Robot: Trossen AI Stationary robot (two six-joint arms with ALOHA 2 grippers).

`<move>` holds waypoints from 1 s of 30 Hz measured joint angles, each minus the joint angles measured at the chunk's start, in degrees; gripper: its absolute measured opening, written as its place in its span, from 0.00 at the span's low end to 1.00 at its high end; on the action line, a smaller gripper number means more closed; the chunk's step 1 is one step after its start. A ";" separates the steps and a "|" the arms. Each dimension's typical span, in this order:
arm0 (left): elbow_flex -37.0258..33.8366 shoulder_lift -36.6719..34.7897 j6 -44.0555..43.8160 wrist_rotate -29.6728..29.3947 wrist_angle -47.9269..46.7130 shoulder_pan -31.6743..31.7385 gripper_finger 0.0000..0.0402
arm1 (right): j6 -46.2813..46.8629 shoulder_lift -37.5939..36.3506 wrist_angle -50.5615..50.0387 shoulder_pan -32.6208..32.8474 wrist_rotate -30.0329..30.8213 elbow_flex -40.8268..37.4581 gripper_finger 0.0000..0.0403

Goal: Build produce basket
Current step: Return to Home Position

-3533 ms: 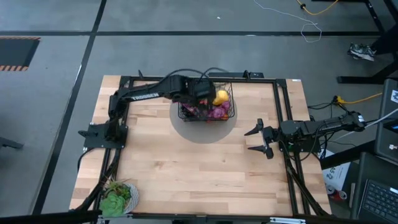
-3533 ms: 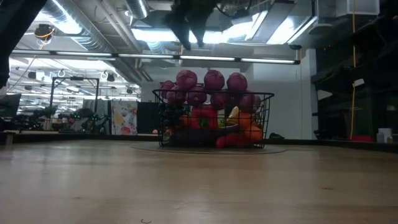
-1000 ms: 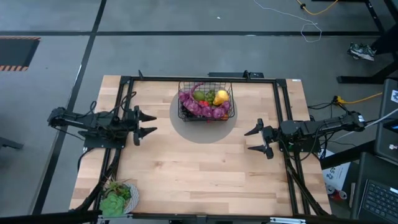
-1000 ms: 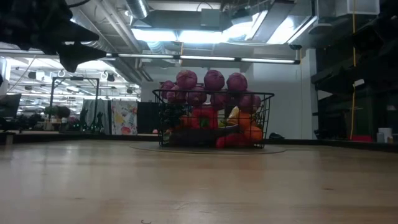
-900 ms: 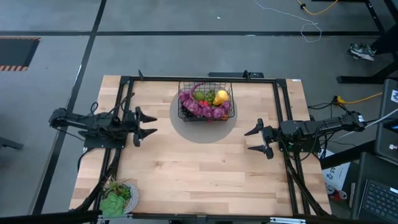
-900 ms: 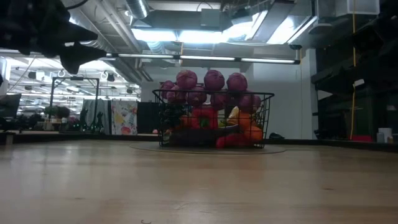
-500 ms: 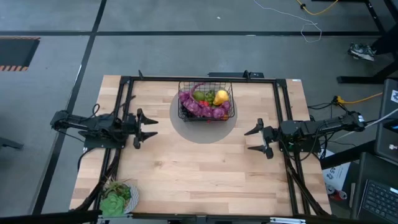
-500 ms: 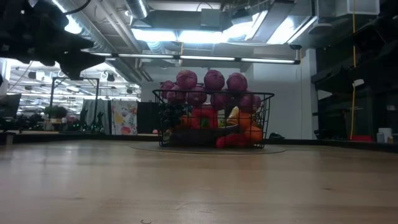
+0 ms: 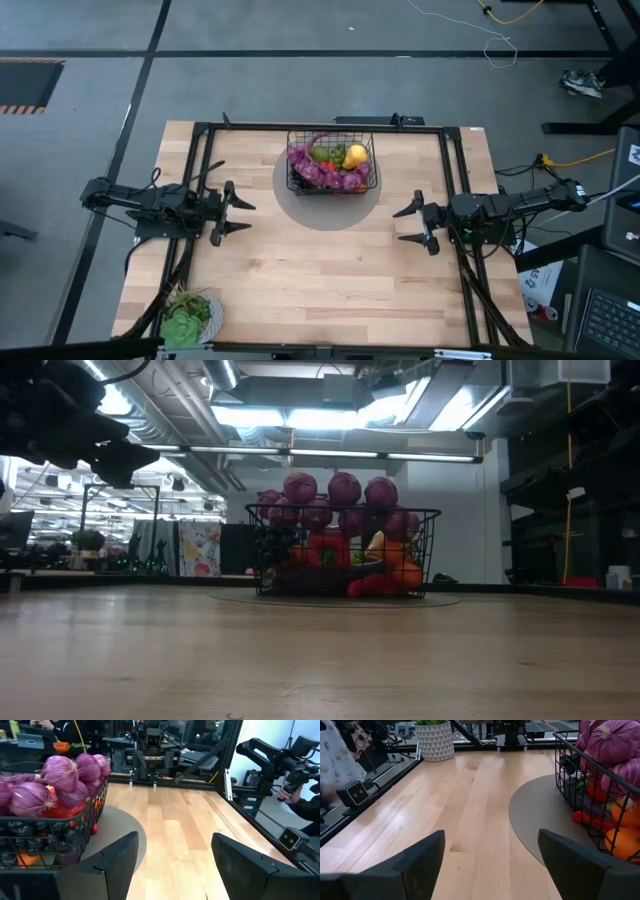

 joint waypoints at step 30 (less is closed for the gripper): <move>0.00 0.00 0.00 -0.22 0.16 0.00 0.62 | -7.64 -6.64 1.34 -5.17 7.54 0.00 0.80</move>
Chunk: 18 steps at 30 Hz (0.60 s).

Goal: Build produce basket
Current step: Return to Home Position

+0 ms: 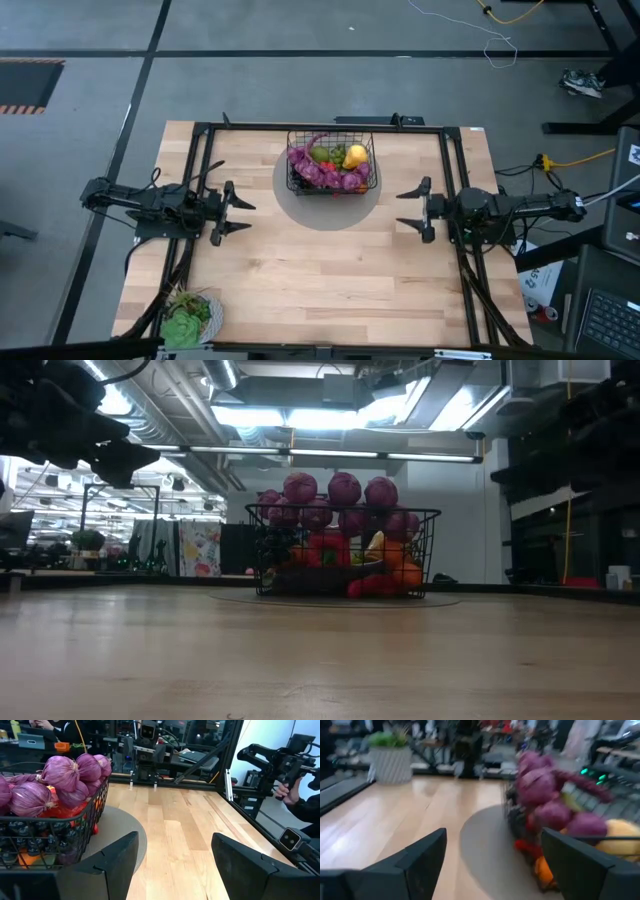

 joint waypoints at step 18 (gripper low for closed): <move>0.00 0.00 0.00 0.00 0.04 0.00 0.62 | -3.43 -5.14 -1.45 -0.84 -7.58 0.02 0.80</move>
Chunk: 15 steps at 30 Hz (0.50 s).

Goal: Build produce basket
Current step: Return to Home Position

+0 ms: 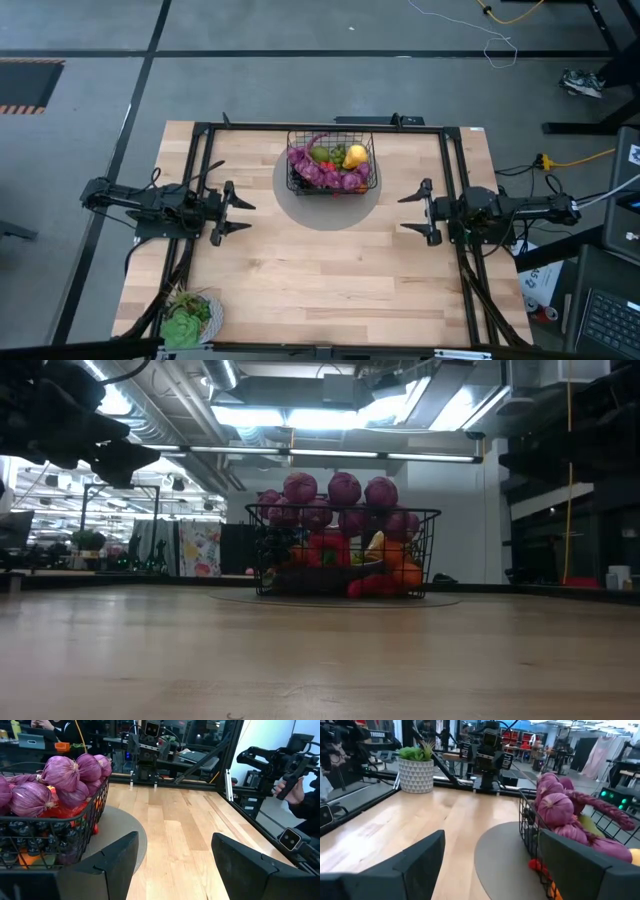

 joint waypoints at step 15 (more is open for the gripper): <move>0.00 0.00 0.00 0.00 0.00 -0.01 0.62 | 0.48 0.00 0.09 0.02 0.02 0.00 0.80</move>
